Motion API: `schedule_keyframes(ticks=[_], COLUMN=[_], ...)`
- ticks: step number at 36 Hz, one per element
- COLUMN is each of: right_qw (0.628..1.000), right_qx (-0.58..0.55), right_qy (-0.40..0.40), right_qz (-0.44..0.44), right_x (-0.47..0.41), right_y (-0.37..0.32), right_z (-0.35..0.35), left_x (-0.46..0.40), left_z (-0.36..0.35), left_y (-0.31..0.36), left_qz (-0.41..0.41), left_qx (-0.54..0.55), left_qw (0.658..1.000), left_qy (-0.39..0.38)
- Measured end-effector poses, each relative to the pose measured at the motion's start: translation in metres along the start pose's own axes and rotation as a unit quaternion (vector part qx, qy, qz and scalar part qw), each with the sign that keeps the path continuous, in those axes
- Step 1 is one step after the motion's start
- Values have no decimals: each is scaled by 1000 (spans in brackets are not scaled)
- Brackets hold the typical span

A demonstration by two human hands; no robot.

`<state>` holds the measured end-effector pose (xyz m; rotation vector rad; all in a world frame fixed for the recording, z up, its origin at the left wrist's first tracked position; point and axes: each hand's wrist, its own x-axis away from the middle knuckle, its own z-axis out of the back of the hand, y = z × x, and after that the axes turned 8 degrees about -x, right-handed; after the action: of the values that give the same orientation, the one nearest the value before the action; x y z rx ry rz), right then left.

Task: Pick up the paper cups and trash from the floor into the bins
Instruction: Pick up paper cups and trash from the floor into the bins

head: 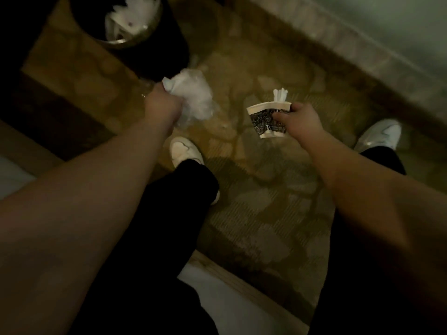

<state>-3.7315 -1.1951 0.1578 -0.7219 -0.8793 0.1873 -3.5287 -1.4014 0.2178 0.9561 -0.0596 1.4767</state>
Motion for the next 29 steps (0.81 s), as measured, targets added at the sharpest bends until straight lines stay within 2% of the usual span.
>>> schedule_keyframes(ticks=[3,5,9,12,15,18,21,24,29], right_qw=[999,994,991,983,975,962,936,893,829], right_qx=[3,6,2,8,9,70,175,285,388], right_qy=[-1,-33,-69,-93,-112,-132,-145,-145,-143], right_qz=[40,102,118,161,191,230,269,316,377], right_x=[11,27,29,30,16,-6,-32,-63,-108], right_y=[-41,-114,-146,-200,-248,-284,-317,-343,-366], right_z=[3,-18,-24,-49,-72,-93,-112,-131,-156], left_x=[4,5,1,-19,-46,-77,-113,-151,-205], left_z=[19,83,96,131,155,172,178,175,168], left_y=[10,12,15,15,25,32,39,45,64], left_qz=[-13,-23,-41,-43,-48,-55,-58,-71,-83], left_qx=[24,68,102,124,99,70,27,-27,-60], left_qw=[1000,997,993,989,989,989,989,986,981], left_qy=[1,39,33,64,99,120,132,149,166])
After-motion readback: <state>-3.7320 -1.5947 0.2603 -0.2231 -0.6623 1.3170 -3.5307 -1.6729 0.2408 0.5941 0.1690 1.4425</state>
